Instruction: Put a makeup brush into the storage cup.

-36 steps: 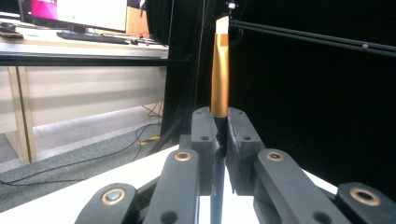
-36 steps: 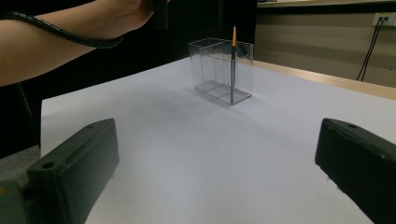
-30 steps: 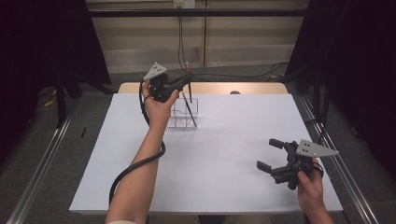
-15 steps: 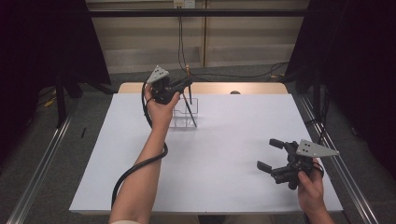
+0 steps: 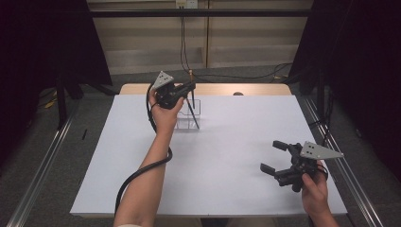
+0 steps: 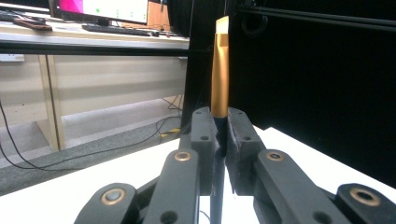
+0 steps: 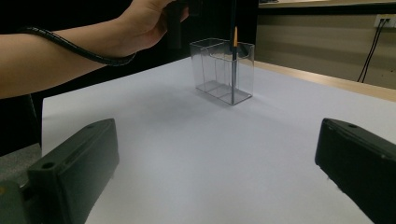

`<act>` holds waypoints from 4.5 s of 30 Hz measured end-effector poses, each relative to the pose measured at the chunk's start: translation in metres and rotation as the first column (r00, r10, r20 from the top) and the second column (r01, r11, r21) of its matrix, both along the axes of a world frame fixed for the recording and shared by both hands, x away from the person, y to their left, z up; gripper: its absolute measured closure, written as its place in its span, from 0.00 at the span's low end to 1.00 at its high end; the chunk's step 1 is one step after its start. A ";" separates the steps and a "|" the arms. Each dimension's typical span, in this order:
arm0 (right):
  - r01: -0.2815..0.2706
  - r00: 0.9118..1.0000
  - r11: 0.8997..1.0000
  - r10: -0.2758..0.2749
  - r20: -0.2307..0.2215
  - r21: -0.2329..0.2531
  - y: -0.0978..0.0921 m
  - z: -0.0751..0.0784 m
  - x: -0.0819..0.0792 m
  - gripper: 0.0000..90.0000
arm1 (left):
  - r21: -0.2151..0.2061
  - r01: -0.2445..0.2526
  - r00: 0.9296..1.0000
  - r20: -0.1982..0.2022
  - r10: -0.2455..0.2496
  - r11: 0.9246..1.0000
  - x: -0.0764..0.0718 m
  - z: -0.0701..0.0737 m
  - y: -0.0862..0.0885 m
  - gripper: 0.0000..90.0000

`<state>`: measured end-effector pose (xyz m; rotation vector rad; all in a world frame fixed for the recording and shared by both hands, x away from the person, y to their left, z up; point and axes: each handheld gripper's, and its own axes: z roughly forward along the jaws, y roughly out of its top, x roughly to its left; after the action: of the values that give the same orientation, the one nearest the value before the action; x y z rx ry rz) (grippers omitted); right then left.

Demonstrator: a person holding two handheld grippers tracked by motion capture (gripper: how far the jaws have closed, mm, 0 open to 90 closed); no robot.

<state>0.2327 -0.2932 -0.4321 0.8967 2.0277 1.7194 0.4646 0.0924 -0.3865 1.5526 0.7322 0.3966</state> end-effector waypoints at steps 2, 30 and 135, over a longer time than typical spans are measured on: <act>0.003 1.000 1.000 -0.003 0.003 0.002 0.000 0.000 0.000 0.00 | -0.001 0.003 1.000 -0.005 -0.003 1.000 0.000 -0.002 -0.001 0.92; -0.002 1.000 1.000 0.002 0.002 -0.004 0.000 0.000 0.000 0.00 | 0.001 -0.019 1.000 -0.016 0.019 1.000 -0.005 -0.024 0.006 0.92; -0.026 1.000 0.999 0.026 0.000 -0.019 0.008 -0.001 0.001 0.00 | 0.046 0.146 0.989 -0.007 -0.146 0.988 -0.054 -0.021 0.040 0.00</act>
<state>0.2340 -0.2849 -0.4332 0.8680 2.0609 1.7110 0.4105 0.1329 -0.4078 1.6400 0.6108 0.3041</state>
